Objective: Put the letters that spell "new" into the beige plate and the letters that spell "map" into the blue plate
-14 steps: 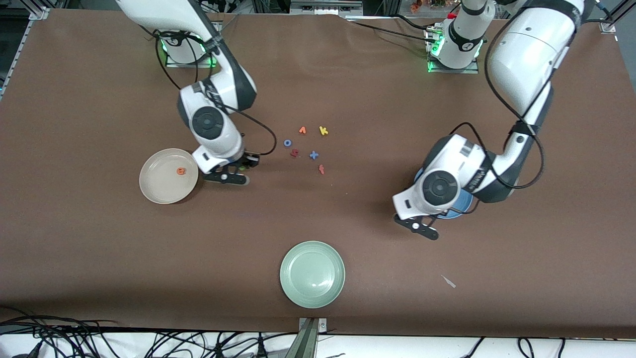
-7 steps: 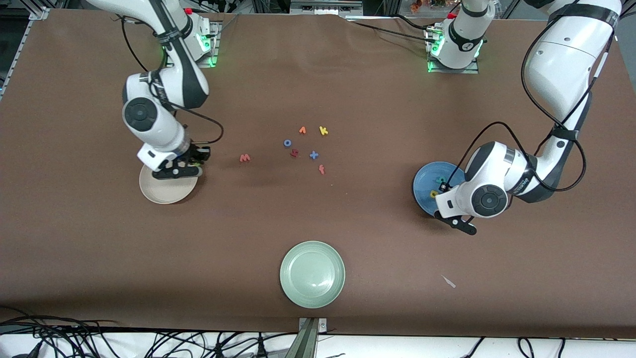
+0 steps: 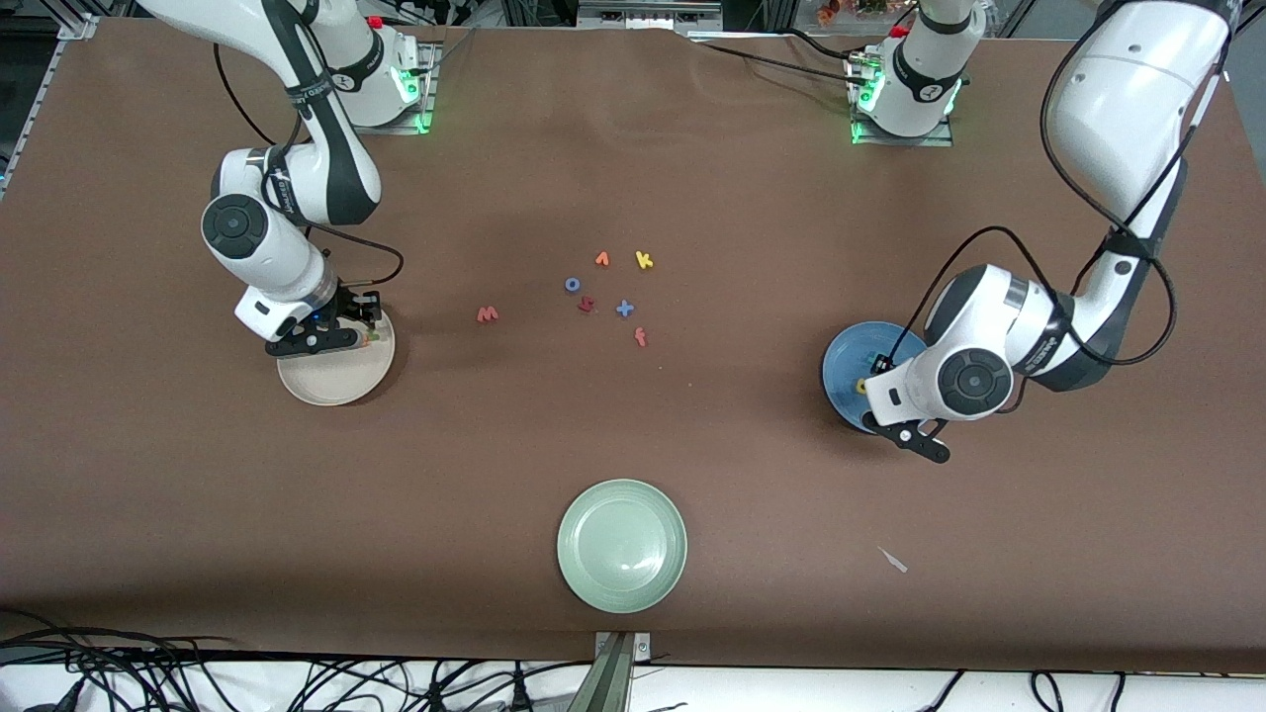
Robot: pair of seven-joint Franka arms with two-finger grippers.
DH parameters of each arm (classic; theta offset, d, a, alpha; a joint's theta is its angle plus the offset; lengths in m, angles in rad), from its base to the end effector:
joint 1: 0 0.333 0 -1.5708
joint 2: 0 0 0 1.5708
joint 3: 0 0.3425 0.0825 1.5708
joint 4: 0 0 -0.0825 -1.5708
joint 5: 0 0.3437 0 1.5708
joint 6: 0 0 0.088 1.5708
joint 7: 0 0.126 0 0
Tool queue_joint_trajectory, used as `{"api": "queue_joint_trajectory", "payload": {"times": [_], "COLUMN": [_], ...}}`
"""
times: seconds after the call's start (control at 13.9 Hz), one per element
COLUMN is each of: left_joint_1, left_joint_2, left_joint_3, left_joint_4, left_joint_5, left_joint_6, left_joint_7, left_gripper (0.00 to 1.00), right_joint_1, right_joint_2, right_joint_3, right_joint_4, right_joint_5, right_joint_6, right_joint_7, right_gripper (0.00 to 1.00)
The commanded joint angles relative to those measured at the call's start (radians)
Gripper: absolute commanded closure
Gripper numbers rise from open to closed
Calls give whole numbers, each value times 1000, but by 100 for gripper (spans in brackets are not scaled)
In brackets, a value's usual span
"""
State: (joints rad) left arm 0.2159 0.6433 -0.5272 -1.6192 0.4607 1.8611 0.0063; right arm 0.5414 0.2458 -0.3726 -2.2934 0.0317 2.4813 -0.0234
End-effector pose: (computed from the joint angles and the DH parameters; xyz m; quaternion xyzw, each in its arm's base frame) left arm 0.6221 -0.1072 0.2908 -0.9599 0.2340 0.1373 0.0710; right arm 0.5001 0.0865 0.2862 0.9954 0.0874 -0.0175 0.0363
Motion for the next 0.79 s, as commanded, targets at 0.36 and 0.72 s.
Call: {"api": "queue_joint_trajectory", "payload": {"times": [0.36, 0.72], "left_joint_1": [-1, 7], "left_joint_2": [-186, -304], "left_joint_3": [-114, -103], "left_joint_4": [238, 309], "left_joint_5": [-112, -155], "left_joint_6": [-239, -310], "left_joint_7": [-89, -74], "left_gripper": [0, 0], "right_joint_1": [23, 25], "right_joint_2": [13, 101], "right_joint_3": [221, 303], "right_joint_4": [54, 55], "right_joint_5": [5, 5], "right_joint_6": [-33, 94], "right_joint_7": [342, 441], "right_gripper": [0, 0]}}
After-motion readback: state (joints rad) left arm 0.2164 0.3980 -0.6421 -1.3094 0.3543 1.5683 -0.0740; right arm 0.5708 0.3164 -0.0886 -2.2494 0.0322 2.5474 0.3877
